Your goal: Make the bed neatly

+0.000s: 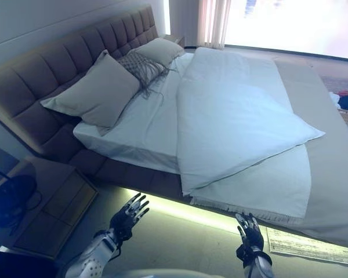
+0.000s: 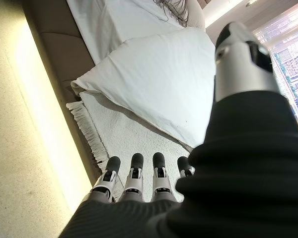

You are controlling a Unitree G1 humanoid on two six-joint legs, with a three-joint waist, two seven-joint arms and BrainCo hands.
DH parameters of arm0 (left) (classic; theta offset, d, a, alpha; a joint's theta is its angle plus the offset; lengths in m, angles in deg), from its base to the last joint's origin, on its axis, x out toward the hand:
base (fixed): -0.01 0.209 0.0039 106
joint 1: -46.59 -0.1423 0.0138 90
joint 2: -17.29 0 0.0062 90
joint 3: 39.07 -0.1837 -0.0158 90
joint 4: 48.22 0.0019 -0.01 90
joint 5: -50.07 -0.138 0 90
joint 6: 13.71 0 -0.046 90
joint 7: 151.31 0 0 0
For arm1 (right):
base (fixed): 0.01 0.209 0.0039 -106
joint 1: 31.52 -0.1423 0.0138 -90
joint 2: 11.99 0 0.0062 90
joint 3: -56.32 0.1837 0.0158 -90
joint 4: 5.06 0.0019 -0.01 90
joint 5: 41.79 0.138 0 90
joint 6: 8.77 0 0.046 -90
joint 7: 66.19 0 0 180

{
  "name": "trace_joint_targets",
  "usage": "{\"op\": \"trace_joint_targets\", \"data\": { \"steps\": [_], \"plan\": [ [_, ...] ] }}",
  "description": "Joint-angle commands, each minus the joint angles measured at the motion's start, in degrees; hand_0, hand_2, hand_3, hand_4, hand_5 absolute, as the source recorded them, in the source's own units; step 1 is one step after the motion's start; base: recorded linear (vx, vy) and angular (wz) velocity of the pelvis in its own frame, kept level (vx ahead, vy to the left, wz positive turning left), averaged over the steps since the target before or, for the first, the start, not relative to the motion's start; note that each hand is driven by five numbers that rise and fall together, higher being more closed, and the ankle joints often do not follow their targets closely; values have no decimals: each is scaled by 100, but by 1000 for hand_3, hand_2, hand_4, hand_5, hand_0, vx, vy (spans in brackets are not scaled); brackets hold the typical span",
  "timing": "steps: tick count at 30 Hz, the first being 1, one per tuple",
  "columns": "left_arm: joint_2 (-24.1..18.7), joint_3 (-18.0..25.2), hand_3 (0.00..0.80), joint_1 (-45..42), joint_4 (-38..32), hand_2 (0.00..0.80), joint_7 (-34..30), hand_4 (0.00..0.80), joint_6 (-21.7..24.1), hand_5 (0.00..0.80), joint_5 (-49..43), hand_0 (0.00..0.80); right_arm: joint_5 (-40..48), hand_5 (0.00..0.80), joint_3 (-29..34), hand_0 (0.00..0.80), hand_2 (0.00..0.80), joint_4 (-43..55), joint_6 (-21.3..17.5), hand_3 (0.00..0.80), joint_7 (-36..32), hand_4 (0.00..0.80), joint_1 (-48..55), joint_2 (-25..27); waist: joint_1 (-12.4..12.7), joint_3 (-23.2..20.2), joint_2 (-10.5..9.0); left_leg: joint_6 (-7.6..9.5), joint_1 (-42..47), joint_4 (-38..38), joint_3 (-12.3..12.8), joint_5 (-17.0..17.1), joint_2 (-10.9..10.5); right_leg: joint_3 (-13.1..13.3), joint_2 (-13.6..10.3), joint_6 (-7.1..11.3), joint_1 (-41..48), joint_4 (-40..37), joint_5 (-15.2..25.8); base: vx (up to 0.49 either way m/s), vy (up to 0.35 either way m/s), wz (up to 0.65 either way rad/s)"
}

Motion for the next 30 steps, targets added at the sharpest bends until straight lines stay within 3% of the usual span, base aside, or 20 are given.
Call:
{"op": "trace_joint_targets", "data": {
  "steps": [1,17,26,28,30],
  "plan": [
    [-179,83,0,221,-176,0,-138,0,156,0,-7,0,72,0,4,0,0,355,-295,0,-24,0,-209,41,10,66,-154,192,299,35,232,-301,-29,195,-97,127,-357,-1,488,0,0,0],
    [-209,94,0,216,-155,0,-20,0,206,0,-122,0,86,0,20,0,0,366,-282,0,-35,0,-183,39,13,40,-157,194,327,35,220,-310,-17,193,-89,124,-342,-1,479,0,0,0],
    [-241,136,0,129,-198,0,-47,0,138,0,-52,0,56,0,69,0,0,354,-161,0,-62,0,-137,84,-15,-8,-184,146,358,56,305,-269,91,218,-23,73,-342,3,466,12,-19,0],
    [-213,158,0,87,-224,0,-13,0,138,0,51,0,-23,0,94,0,0,371,-65,0,-99,0,-124,129,-6,25,-242,81,232,408,240,-331,159,349,35,8,-384,36,458,5,-16,-1],
    [-174,208,0,11,-224,0,-4,0,240,0,147,0,-3,0,89,0,0,379,41,0,-204,0,-146,234,55,148,-343,-3,-169,1351,33,-300,161,452,58,-65,-433,39,523,7,-23,2]
  ]
}}
